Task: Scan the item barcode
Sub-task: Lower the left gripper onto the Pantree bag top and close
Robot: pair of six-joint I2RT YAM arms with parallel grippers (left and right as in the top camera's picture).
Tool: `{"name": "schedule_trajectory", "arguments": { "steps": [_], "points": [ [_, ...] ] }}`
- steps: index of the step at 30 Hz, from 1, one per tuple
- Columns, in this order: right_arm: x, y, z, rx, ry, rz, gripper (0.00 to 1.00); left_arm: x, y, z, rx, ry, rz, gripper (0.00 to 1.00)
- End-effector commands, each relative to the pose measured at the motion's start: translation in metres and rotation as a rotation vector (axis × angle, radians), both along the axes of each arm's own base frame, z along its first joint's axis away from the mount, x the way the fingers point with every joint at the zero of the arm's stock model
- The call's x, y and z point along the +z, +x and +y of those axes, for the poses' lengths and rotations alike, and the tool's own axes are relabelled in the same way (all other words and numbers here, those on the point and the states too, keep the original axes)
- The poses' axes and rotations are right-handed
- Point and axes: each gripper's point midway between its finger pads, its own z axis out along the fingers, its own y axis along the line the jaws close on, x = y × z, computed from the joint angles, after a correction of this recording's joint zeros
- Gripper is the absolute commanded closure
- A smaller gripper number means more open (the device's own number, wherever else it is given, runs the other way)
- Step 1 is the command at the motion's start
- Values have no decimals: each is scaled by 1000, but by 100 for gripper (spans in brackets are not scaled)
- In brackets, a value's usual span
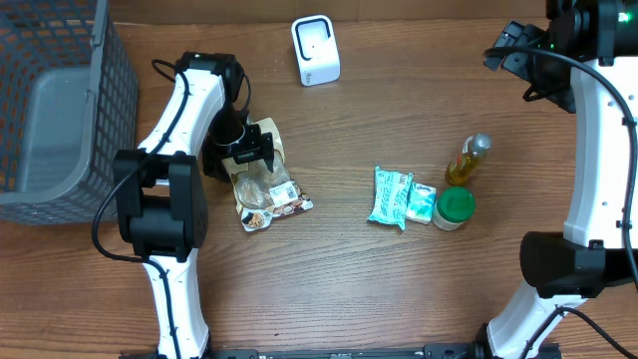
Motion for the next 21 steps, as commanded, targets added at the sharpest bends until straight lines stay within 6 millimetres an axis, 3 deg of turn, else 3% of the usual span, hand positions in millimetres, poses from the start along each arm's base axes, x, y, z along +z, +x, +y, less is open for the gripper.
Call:
{"name": "schedule_trajectory", "arguments": {
  "steps": [1,7,12,21],
  "points": [
    [10,-2,-1,-1,3,-32,0,4,7,9,37,82,-48,8],
    [10,-2,-1,-1,3,-32,0,2,17,-6,28,39,-96,12],
    [10,-2,-1,-1,3,-32,0,1,11,-4,24,49,-70,12],
    [10,-2,-1,-1,3,-32,0,-21,8,0,21,71,-76,12]
  ]
}}
